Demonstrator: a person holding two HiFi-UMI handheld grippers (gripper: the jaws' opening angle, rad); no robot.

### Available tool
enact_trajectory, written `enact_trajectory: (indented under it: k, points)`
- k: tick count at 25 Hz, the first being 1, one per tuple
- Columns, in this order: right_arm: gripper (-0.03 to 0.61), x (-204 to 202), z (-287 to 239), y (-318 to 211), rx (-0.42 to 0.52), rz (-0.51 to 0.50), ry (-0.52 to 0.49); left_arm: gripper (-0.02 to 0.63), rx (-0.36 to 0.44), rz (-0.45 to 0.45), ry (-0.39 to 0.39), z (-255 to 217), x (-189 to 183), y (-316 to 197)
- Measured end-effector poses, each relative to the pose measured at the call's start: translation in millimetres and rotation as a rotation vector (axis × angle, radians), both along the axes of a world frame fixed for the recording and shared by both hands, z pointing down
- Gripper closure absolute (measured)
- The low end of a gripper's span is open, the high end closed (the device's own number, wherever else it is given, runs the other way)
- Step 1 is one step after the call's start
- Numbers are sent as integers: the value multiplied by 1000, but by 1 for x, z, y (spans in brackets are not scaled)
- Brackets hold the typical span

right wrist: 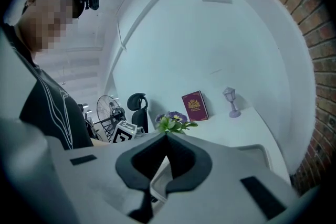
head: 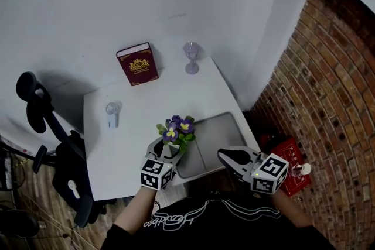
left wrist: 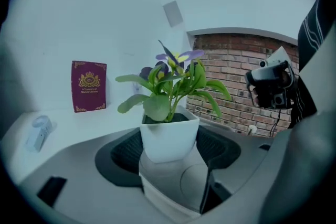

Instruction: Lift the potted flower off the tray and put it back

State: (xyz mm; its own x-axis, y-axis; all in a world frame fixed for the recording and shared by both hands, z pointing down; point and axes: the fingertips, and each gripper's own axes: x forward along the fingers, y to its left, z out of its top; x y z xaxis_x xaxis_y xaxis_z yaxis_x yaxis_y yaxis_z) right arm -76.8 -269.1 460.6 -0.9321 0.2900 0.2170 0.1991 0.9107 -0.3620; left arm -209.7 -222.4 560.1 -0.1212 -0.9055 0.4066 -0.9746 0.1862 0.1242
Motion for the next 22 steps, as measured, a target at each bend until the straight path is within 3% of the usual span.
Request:
enact_trajectory:
  k: [11, 22]
  points:
    - [577, 16, -6, 66, -55, 25, -6, 278, 120, 23, 82, -75, 35, 65]
    - [577, 43, 8, 121, -89, 67, 9, 278, 215, 44, 149, -116, 77, 136]
